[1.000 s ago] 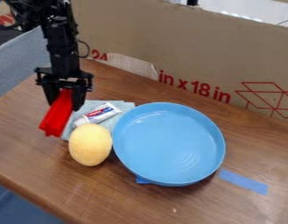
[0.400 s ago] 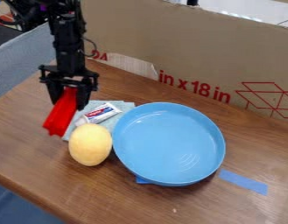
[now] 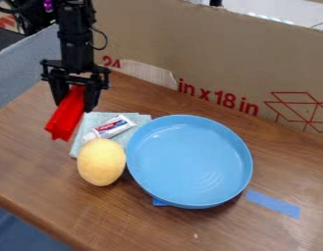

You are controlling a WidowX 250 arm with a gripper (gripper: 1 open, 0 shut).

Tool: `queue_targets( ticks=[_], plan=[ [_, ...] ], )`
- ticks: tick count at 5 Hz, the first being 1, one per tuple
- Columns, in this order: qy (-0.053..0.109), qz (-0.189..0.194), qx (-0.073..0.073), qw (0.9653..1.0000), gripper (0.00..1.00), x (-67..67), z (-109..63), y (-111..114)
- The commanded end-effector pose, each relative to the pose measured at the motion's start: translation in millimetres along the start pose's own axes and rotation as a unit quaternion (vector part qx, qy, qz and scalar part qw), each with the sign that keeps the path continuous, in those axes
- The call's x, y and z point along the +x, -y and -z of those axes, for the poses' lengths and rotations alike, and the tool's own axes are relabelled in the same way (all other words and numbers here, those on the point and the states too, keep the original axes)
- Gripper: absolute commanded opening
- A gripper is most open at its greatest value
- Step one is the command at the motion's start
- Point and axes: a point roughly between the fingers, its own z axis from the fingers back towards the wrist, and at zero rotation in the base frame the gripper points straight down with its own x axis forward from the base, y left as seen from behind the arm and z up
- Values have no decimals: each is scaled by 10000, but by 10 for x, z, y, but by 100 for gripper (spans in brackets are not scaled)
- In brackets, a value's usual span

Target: Move the red object to the right side of the table

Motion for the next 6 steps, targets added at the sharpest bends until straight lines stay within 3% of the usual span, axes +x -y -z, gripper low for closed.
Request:
queue_targets(
  ticks=[1, 2, 3, 4, 5, 6],
  plan=[
    [424, -21, 135, 9990, 0, 3, -304, 10],
    [458, -25, 93, 9989, 0, 22, -279, -17],
    [517, 23, 75, 9986, 0, 135, -206, -93],
    [488, -3, 93, 9988, 0, -1, -210, -164],
    [440, 12, 33, 9990, 0, 66, -66, -98],
    [447, 46, 30, 9990, 0, -84, -175, -62]
  ],
)
